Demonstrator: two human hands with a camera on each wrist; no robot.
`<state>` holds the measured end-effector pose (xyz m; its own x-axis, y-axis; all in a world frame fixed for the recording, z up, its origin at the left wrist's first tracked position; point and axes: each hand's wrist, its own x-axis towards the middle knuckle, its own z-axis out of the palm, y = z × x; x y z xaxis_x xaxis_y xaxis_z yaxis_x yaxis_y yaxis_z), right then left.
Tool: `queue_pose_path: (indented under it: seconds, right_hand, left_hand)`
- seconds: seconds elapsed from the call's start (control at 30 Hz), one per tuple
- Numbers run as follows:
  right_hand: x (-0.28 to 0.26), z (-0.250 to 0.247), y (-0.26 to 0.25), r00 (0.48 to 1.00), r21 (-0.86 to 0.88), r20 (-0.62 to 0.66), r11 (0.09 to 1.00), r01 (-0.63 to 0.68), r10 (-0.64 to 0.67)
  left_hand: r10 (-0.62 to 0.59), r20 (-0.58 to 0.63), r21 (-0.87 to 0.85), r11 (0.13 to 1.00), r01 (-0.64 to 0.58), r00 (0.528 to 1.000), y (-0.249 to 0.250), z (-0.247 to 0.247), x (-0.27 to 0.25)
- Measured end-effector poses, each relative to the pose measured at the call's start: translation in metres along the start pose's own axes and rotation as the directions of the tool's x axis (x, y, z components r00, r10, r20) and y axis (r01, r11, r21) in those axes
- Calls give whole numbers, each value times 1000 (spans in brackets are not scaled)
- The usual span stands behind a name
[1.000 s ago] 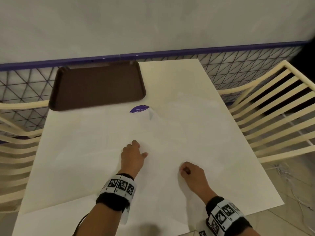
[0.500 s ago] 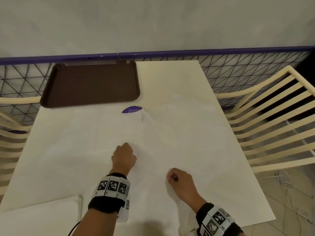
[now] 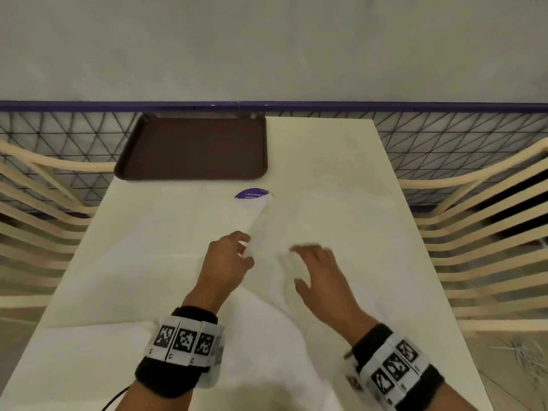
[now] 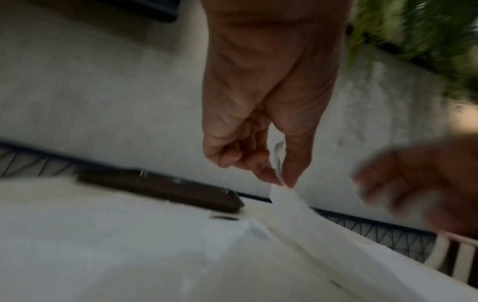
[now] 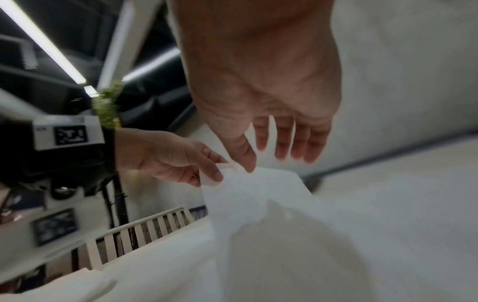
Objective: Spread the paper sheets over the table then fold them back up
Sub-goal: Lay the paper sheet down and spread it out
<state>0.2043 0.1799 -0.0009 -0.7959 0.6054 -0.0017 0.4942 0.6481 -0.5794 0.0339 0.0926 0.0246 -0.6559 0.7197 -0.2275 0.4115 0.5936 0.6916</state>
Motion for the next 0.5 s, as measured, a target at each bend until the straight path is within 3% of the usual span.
queue_pose_path:
  seconds: [0.03,0.1,0.17,0.23,0.3,0.37,0.43,0.5]
  right_hand:
    - [12,-10,-10,990,-108,-48,986,123,-129]
    - [37,-28,-32,944,-270,-9,910,315,-329]
    - [56,-40,-52,887,-343,93,822,454,-452]
    - [67,-51,-67,865,-379,138,781,496,-483]
    - [70,-61,-76,913,-307,162,860,408,-375]
    - [67,-68,-78,953,-110,225,967,230,-202]
    - [64,-74,-75,958,85,274,994,65,-86]
    - [64,-76,-67,949,146,316,988,-49,0]
  left_hand:
    - [66,-19,65,996,-64,998,5,-5,-5]
    - [231,-54,232,949,-212,972,14,-15,-16]
    - [361,-92,307,897,-319,928,21,-28,-25]
    - [405,-154,263,896,-357,901,25,-44,-31]
    - [389,-245,138,921,-366,888,27,-61,-38]
    - [308,-331,-7,944,-329,892,27,-78,-44]
    - [209,-367,-130,953,-273,906,21,-92,-45]
    - [143,-358,-220,947,-232,923,10,-105,-41]
